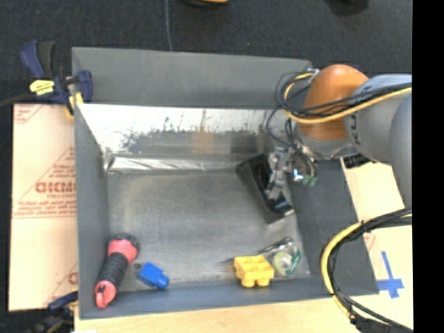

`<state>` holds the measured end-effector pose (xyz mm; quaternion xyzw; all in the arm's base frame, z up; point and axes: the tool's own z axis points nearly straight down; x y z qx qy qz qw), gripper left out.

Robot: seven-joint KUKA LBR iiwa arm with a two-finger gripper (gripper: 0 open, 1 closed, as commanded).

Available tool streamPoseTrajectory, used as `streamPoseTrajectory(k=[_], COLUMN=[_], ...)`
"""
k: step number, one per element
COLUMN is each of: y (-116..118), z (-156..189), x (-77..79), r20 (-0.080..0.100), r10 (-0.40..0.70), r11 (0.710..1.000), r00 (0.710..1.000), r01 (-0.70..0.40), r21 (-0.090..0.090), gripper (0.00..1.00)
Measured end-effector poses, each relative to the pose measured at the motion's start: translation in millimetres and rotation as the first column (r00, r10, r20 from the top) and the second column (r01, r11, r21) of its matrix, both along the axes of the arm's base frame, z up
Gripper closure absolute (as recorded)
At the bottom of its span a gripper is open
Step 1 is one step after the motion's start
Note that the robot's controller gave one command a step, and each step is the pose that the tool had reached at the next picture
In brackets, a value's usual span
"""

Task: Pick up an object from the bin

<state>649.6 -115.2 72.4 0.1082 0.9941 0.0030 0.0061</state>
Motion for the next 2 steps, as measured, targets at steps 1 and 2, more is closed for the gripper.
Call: streamPoseTrajectory(k=[1, 2], y=[0.3, 2.1], z=[0.4, -0.1], x=[-0.7, 3.0], r20=[0.003, -0.011], r10=[0.022, -0.003], r11=[1.000, 1.000], r00=[1.000, 1.000], r01=[-0.022, 0.003], r21=[-0.002, -0.004], gripper=[1.00, 1.00])
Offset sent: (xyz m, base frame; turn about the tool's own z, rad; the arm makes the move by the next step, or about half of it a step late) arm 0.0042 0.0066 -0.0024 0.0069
